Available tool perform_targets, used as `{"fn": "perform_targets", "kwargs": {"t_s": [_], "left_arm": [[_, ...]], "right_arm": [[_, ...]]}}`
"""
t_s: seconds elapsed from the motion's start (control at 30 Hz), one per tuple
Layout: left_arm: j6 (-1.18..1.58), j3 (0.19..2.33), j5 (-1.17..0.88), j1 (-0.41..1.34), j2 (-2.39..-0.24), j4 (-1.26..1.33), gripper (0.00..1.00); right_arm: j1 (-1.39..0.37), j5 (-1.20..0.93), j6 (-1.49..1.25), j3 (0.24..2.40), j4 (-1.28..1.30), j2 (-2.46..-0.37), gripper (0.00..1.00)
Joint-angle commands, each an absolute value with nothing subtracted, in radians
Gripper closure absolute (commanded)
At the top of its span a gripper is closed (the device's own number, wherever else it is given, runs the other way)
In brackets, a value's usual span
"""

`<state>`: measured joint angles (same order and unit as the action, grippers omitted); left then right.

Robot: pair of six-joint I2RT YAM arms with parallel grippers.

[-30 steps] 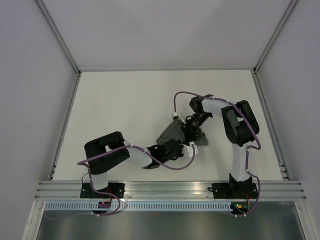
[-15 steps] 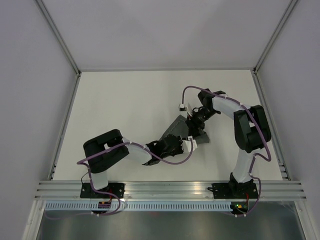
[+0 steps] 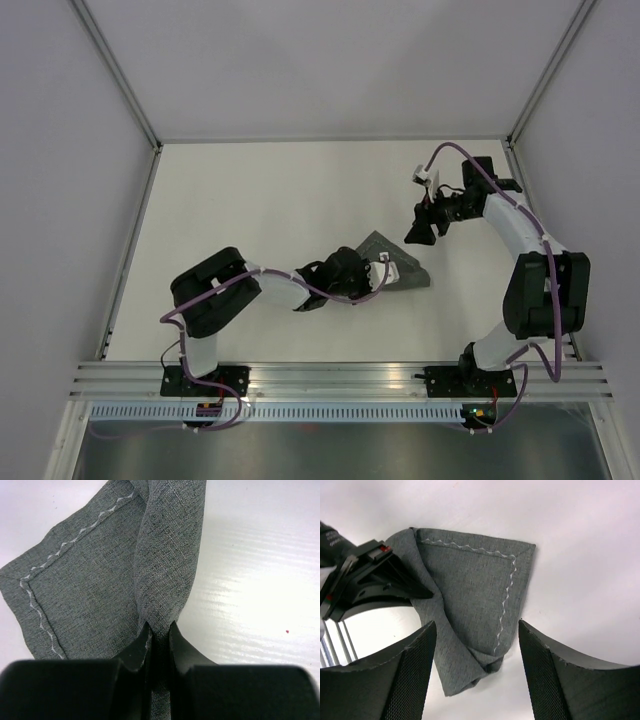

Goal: Fold the napkin, place the utensils inside, and roll it up
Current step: Roll the napkin at the center of the board.

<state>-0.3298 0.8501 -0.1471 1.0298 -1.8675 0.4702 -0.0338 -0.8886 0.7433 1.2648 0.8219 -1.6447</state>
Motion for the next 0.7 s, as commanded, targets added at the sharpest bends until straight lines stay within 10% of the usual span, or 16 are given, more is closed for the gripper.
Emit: {"fn": "perform_targets", "kwargs": {"t_s": [0.0, 0.67], "left_arm": [[-0.239, 0.883, -0.324, 1.008, -1.956, 0.232, 0.98], [-0.193, 1.189, -0.537, 0.910, -2.080, -0.187, 0.98]], "right_arm": [[0.008, -0.950, 0.859, 1.206, 0.844, -1.541, 0.28], [-0.095, -0.697, 0.945, 0.618, 0.442, -1.042, 0.22]]}}
